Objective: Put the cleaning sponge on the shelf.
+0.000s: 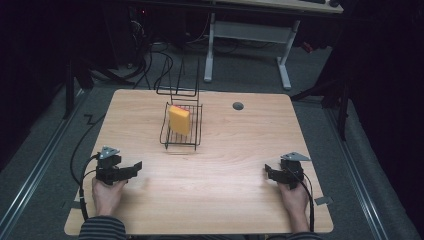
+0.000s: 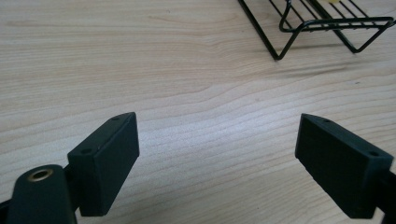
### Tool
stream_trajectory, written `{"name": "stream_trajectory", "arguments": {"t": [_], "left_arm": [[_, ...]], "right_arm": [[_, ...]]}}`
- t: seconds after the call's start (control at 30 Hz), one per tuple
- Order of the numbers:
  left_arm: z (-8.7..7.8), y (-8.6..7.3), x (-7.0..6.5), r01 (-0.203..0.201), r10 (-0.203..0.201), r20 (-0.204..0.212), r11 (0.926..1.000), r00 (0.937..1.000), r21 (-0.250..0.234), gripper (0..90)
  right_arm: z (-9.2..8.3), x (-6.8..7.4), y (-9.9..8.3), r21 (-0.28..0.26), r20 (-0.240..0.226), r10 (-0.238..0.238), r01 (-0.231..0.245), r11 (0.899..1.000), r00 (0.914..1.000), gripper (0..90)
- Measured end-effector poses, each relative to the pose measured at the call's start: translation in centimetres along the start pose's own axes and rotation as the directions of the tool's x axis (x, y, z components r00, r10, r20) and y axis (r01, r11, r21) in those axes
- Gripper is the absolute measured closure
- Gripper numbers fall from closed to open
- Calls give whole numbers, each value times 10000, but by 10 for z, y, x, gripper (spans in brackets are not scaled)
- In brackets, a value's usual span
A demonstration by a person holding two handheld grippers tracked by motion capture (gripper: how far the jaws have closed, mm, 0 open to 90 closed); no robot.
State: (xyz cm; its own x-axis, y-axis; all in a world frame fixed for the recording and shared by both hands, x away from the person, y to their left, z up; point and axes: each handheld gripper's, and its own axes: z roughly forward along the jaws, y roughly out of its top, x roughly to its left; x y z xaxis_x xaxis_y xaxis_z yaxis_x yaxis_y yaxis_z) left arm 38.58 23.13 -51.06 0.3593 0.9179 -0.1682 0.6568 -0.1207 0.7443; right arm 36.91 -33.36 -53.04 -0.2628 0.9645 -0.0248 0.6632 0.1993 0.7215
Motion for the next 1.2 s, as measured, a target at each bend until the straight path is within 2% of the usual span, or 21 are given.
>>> {"name": "stream_trajectory", "arguments": {"t": [0.13, 0.37, 0.6, 0.67, 0.87, 0.93, 0.97, 1.2], "left_arm": [[4, -3, 1, -115, 117, -174, 9999, 9998, 119, 144], [10, -5, 1, -63, 67, -421, 9999, 9991, 106, 145], [20, -6, -3, -333, 358, -664, 9987, 9972, 374, 145], [21, -6, -4, -433, 467, -870, 9982, 9951, 408, 144], [28, -9, -5, -615, 684, -1102, 9960, 9916, 649, 145], [30, -10, -8, -889, 963, -1291, 9941, 9869, 613, 144], [30, -12, -8, -912, 969, -1261, 9946, 9873, 500, 141], [30, -12, -8, -978, 1031, -1198, 9940, 9874, 493, 146]], "right_arm": [[0, 0, 0, 23, -17, 42, -42, 10000, 10000, 286], [0, 1, 0, 18, -27, 90, -90, 10000, 10000, 285], [0, 1, 0, 22, -24, 83, -83, 10000, 10000, 284], [0, 1, 0, 14, -22, 78, -78, 10000, 10000, 285], [0, 1, 0, 20, -36, 98, -98, 9999, 9999, 284], [0, 1, 0, 16, -36, 90, -90, 10000, 10000, 284], [0, 1, 0, 19, -35, 97, -97, 10000, 9999, 284], [0, 0, 0, 15, -29, 78, -78, 10000, 10000, 284]]}}
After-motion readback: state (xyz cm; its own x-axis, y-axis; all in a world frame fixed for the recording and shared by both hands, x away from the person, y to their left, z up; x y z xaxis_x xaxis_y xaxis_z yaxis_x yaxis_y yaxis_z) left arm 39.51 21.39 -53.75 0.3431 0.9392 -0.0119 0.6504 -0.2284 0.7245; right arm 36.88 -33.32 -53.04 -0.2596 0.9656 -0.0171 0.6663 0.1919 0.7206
